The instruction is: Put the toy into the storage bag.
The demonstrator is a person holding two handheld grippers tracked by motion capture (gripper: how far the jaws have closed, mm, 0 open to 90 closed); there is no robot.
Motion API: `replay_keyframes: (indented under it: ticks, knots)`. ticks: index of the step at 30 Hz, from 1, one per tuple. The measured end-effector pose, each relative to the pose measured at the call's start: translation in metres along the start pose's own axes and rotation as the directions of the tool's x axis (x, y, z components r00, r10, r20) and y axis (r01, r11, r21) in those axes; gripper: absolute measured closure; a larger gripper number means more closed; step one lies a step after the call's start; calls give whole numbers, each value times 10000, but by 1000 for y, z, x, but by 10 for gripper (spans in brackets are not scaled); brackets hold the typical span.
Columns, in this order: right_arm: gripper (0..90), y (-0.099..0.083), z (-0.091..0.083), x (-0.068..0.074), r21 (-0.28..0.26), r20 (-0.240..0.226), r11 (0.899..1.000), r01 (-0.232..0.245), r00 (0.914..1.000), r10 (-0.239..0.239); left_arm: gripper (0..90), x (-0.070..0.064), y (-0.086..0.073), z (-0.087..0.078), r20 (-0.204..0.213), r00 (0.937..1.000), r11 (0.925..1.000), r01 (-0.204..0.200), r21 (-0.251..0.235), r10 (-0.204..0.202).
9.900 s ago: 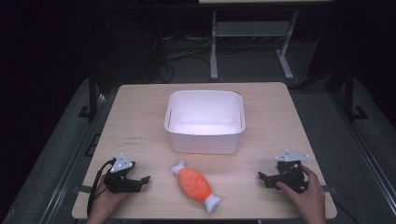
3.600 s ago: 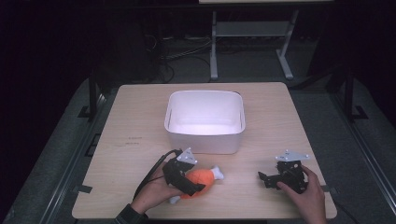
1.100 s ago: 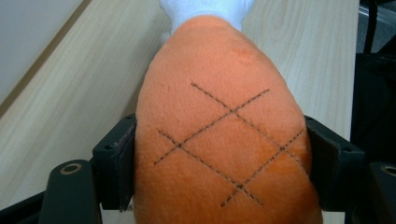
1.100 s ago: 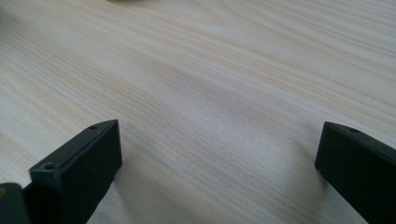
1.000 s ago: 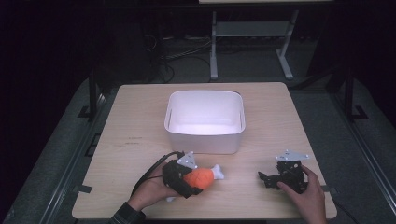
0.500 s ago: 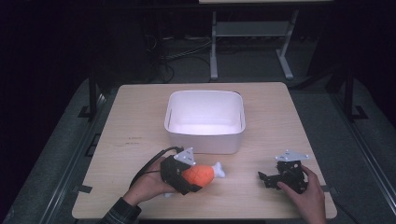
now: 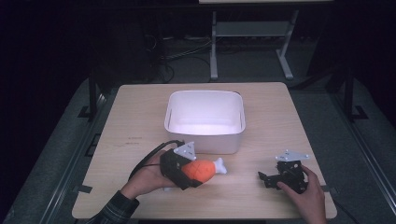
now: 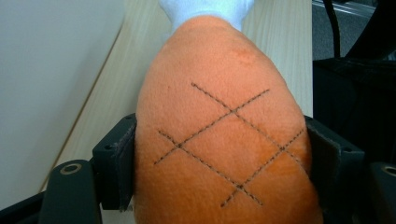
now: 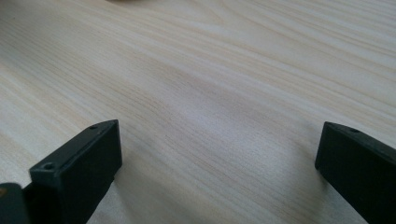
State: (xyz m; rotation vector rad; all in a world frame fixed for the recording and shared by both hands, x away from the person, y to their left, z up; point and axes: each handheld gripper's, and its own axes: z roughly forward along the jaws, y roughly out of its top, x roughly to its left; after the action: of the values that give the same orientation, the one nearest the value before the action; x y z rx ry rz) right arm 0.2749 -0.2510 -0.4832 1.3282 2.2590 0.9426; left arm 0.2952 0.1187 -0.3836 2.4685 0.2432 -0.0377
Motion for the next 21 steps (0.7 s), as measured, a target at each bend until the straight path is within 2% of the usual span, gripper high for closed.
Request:
replay_keyframes:
  ticks: [14, 21]
  knots:
    - [0, 0, 0, 0, -4, -6, 10000, 5, 10000, -5, 235, 1, 14, -18, 85, 9997, 9995, -212, -218, 214]
    - [0, 0, 0, 0, -3, -6, 10000, 6, 10000, -6, 235, 3, 25, -28, 105, 9988, 9986, -475, -223, 477]
